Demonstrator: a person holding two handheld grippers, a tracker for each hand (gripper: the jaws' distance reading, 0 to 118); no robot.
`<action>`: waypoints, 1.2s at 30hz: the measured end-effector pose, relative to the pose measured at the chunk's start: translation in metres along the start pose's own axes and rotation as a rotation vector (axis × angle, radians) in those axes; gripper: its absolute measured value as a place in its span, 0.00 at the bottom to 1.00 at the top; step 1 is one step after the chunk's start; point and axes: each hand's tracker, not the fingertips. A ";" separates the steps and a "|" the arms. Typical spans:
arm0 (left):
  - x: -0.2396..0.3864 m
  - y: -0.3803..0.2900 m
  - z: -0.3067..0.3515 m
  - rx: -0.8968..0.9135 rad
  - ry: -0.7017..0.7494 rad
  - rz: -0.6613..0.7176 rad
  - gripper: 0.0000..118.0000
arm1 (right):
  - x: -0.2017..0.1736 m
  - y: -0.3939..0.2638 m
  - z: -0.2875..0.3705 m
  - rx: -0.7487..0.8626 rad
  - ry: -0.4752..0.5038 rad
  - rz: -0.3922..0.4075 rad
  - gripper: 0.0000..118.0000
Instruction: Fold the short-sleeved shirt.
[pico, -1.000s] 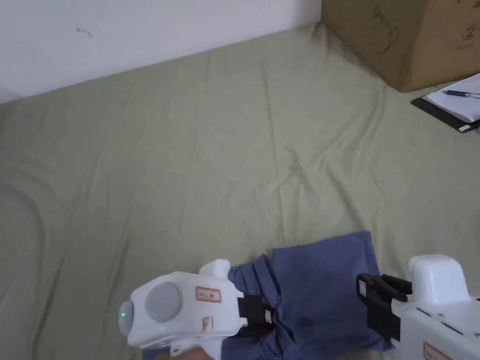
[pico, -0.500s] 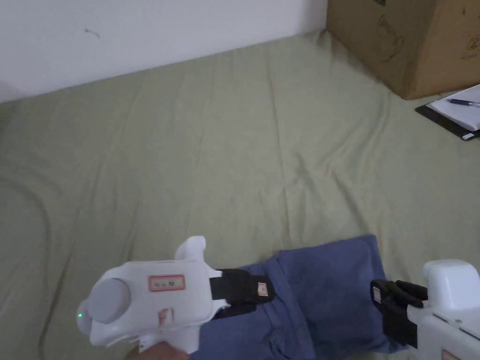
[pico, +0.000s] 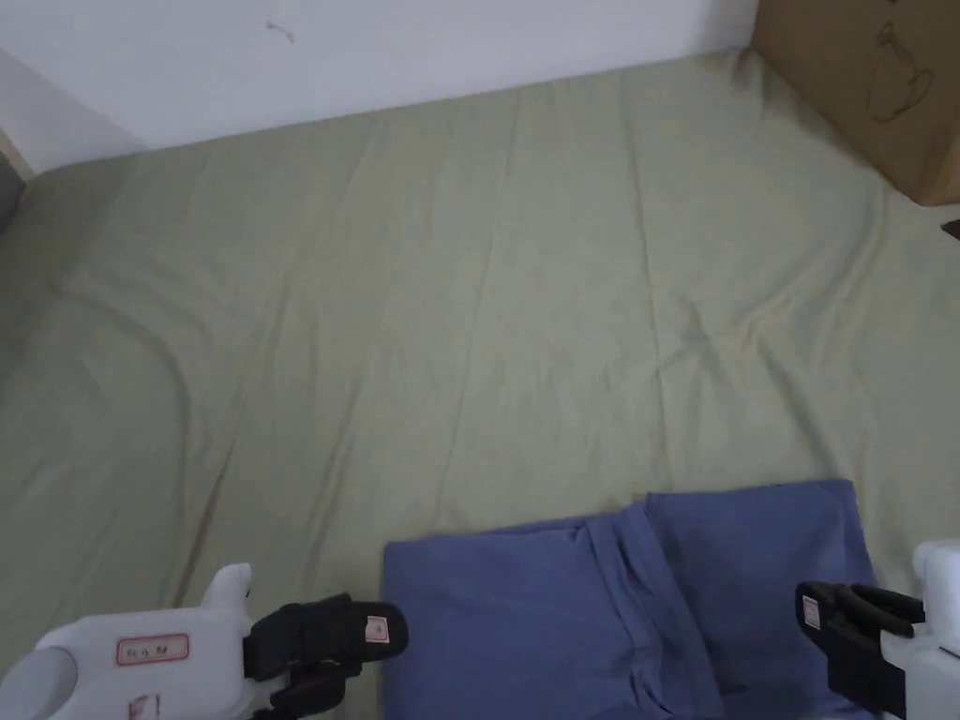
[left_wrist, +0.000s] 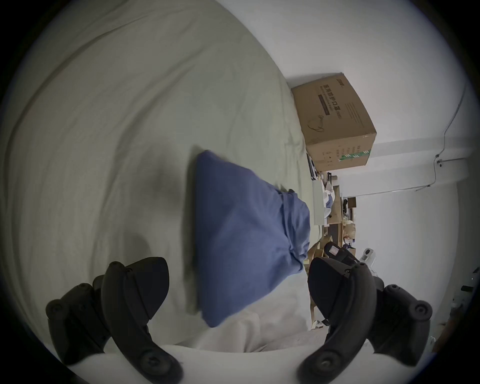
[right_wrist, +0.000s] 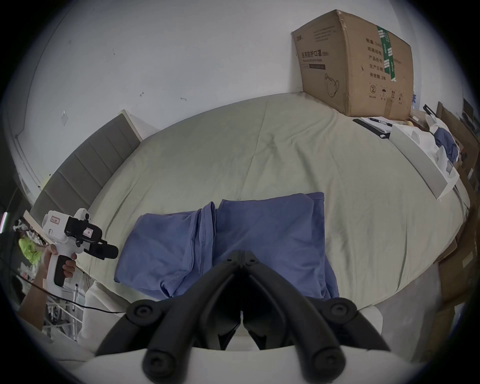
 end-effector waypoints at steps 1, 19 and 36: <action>-0.005 0.000 -0.003 0.007 -0.022 -0.002 0.93 | -0.001 0.001 -0.002 -0.008 -0.001 0.009 0.00; -0.020 0.027 -0.055 -0.150 -0.157 0.058 0.04 | -0.011 0.005 -0.013 -0.058 -0.005 0.045 0.00; -0.044 0.035 0.157 0.021 0.304 0.082 0.04 | -0.024 0.002 -0.011 -0.043 0.029 0.054 0.00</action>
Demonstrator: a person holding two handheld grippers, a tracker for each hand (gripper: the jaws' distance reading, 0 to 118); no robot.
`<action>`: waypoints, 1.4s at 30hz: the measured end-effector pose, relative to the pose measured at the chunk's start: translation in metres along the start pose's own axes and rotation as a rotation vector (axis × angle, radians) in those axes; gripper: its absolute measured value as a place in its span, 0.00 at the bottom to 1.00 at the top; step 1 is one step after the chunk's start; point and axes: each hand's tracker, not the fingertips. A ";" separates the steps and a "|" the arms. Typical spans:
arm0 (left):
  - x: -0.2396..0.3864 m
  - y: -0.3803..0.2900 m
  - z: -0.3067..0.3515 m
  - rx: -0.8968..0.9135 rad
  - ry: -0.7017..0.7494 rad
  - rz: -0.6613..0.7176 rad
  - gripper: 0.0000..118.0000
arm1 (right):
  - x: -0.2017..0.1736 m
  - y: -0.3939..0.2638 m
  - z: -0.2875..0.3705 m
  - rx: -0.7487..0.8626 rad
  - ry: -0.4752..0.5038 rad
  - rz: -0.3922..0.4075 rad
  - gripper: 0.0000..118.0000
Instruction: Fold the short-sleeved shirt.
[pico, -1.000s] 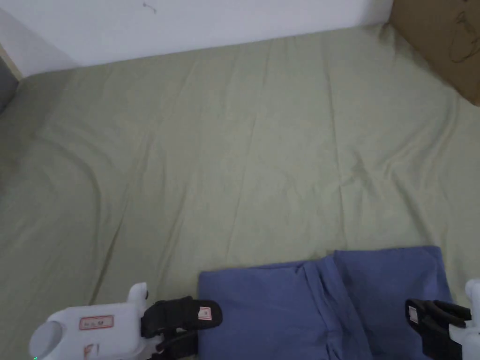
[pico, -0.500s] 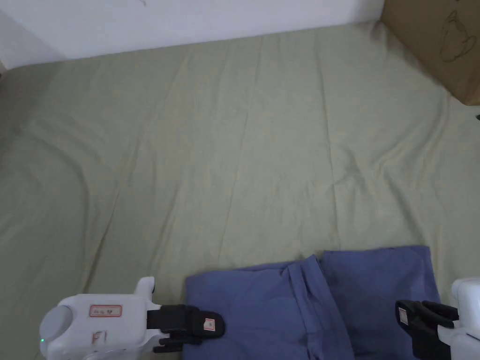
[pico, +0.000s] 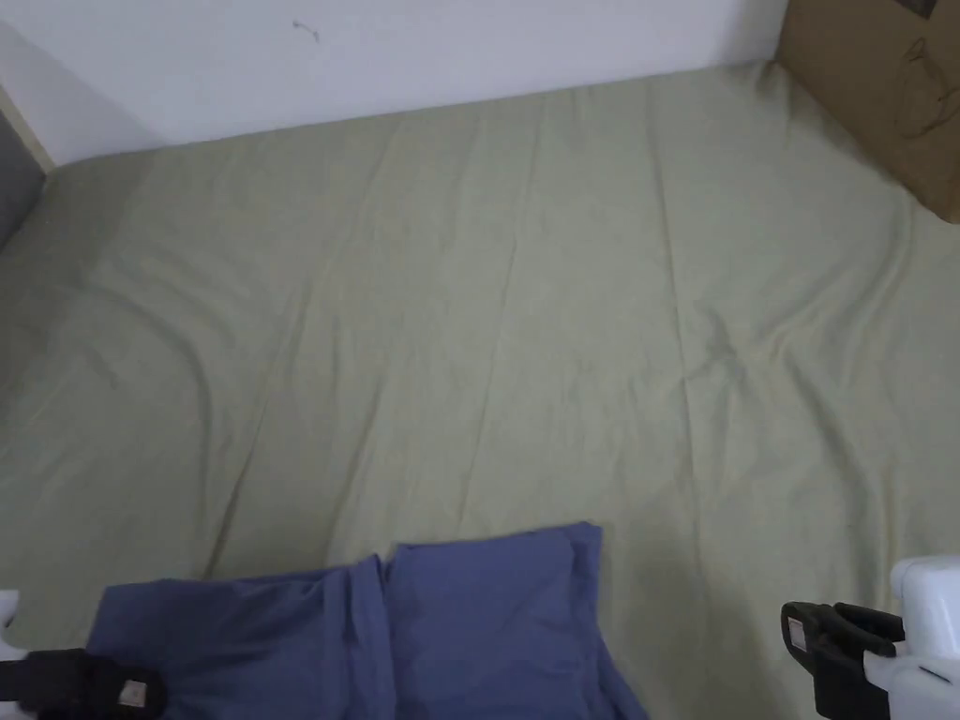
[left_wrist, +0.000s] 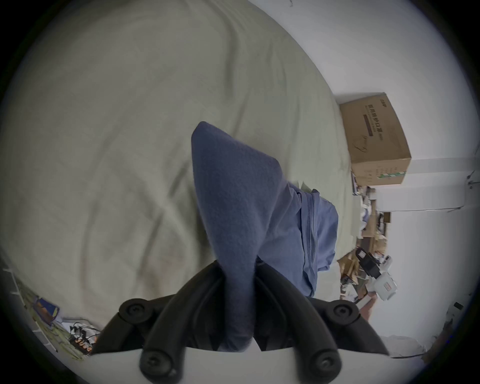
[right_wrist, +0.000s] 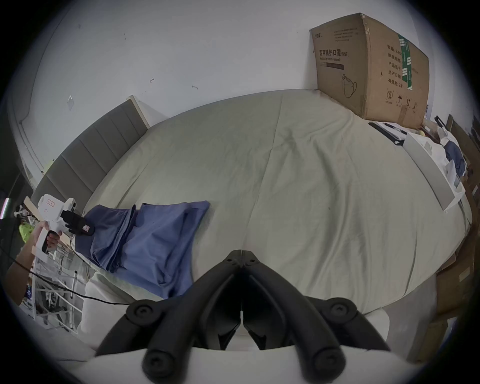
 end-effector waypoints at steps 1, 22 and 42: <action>0.007 -0.001 0.006 0.022 0.019 -0.005 0.04 | 0.000 -0.001 0.000 -0.002 0.001 -0.003 0.00; 0.296 -0.047 -0.138 -0.122 0.017 -0.455 0.08 | 0.061 -0.018 0.031 0.039 -0.063 -0.130 0.00; 0.177 -0.047 -0.106 0.124 0.028 -0.133 0.02 | 0.062 -0.018 0.023 0.012 -0.070 -0.123 0.00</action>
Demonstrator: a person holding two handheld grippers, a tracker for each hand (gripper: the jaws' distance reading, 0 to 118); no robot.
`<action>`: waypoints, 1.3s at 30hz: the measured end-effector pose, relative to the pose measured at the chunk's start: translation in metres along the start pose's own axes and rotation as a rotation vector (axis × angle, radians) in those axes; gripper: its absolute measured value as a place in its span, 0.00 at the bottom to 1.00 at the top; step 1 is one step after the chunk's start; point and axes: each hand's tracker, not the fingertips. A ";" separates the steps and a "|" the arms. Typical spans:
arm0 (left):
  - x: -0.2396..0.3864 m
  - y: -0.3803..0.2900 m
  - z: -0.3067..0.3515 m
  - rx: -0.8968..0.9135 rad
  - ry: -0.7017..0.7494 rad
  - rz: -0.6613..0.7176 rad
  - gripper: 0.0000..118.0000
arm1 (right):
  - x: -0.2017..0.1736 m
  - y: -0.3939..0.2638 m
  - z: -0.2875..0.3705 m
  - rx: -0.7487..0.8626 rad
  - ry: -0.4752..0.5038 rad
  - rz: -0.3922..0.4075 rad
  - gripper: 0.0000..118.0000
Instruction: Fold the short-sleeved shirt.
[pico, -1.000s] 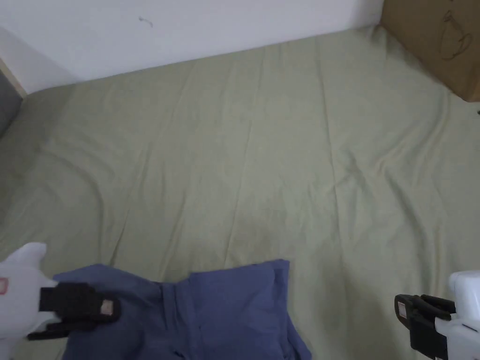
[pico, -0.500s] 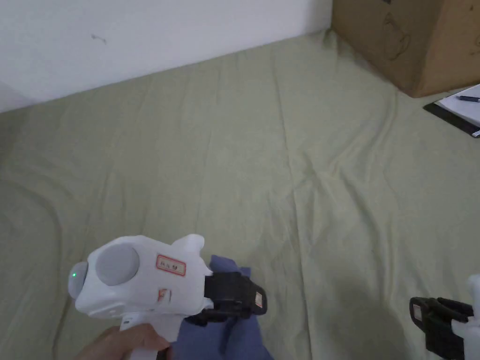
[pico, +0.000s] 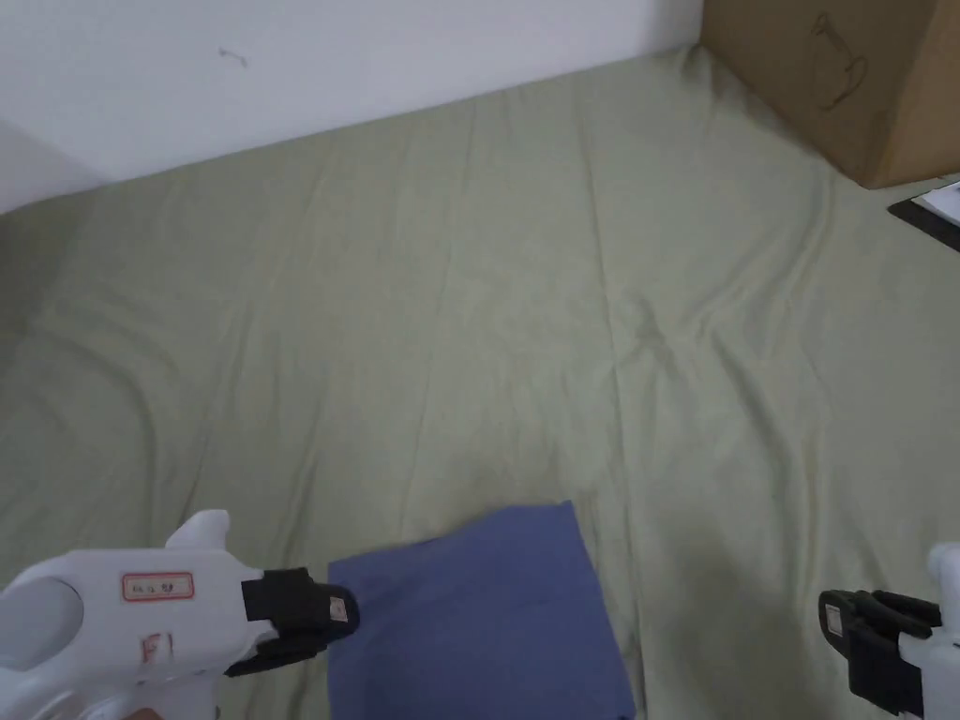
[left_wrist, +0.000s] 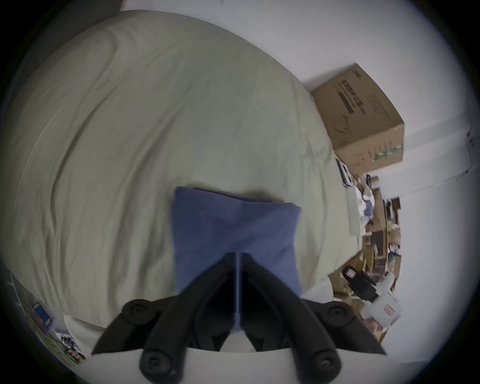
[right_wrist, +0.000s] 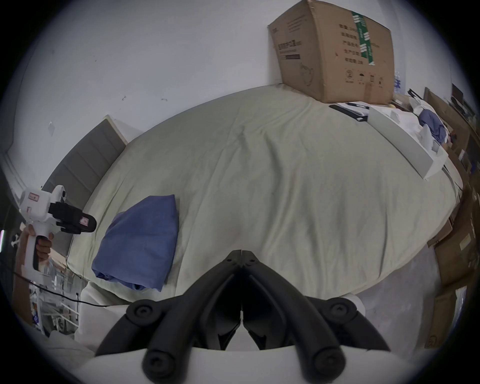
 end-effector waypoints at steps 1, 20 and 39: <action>-0.004 -0.003 -0.004 -0.009 -0.001 -0.001 0.02 | -0.003 0.000 -0.002 -0.003 0.004 0.005 0.00; 0.106 -0.033 -0.097 -0.166 -0.129 -0.259 0.02 | -0.013 -0.004 -0.006 -0.042 0.019 0.050 0.00; -0.056 -0.002 0.009 0.014 -0.275 0.099 0.91 | -0.142 0.015 -0.132 -0.145 0.223 0.312 0.00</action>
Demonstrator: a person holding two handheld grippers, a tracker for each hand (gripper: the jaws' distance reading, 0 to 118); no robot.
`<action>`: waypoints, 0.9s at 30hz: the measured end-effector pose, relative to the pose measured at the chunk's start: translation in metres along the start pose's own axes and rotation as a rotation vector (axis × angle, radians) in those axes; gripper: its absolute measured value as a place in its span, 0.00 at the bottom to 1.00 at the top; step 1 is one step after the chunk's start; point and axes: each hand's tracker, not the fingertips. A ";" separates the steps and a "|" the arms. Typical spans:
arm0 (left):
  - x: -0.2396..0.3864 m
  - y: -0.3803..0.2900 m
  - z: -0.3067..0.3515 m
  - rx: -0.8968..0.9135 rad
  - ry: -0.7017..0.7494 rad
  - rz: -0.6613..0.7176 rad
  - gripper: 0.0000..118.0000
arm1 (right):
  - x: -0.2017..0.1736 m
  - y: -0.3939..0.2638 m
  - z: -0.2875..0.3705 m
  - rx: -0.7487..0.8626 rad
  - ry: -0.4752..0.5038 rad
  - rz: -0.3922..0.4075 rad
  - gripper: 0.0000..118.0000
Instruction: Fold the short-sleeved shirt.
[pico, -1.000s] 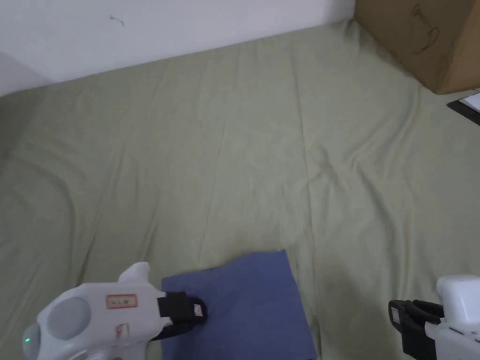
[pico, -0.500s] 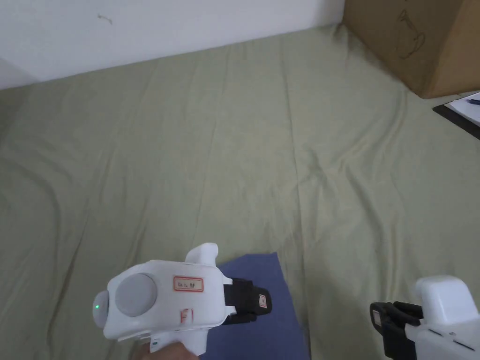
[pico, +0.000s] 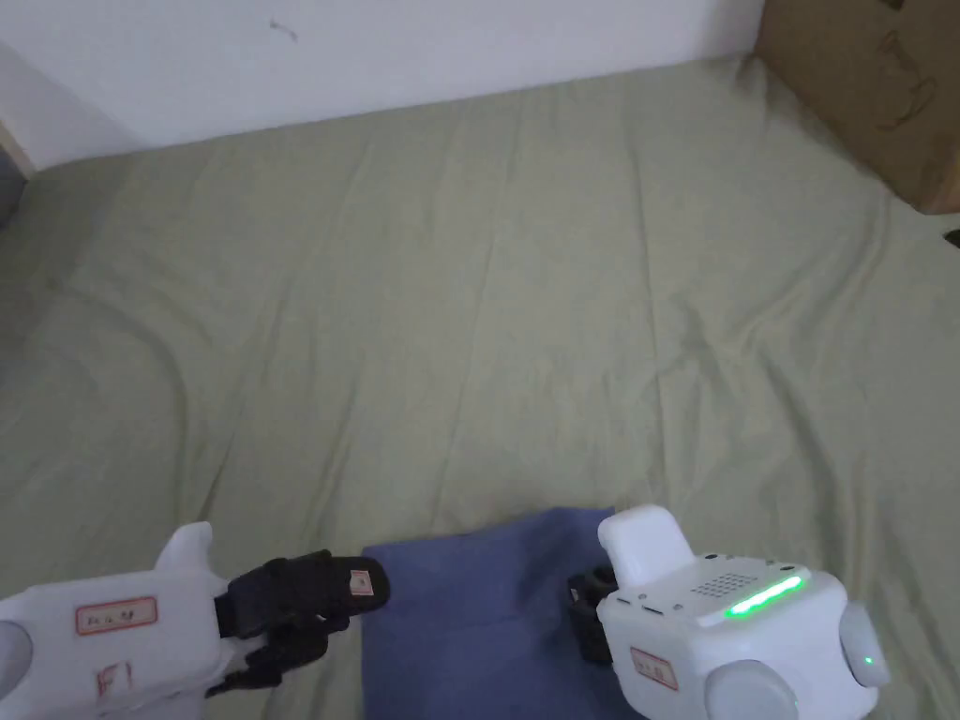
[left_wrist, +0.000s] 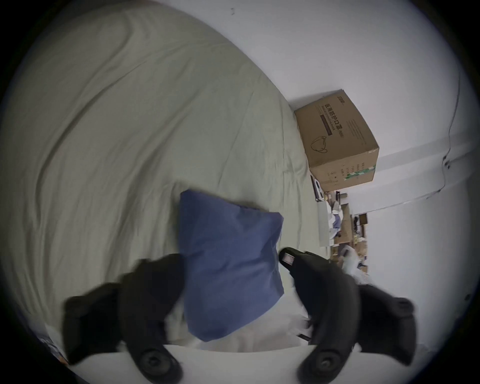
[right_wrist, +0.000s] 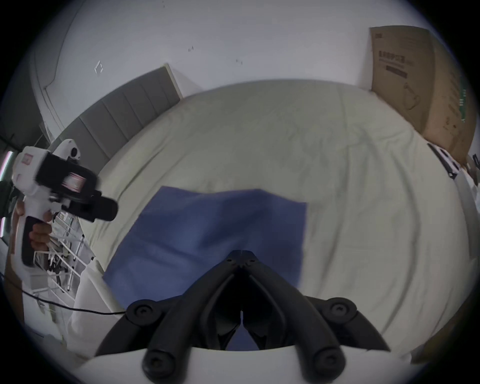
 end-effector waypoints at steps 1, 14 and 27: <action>-0.008 -0.002 -0.002 -0.007 -0.015 0.039 0.92 | -0.001 -0.003 -0.010 -0.023 0.006 0.000 0.00; -0.048 0.006 -0.092 -0.212 -0.243 0.186 0.91 | 0.002 -0.012 -0.016 -0.039 -0.004 -0.011 0.00; -0.033 0.015 -0.082 -0.218 -0.043 0.058 0.19 | -0.033 0.011 0.068 0.380 -0.159 -0.029 0.00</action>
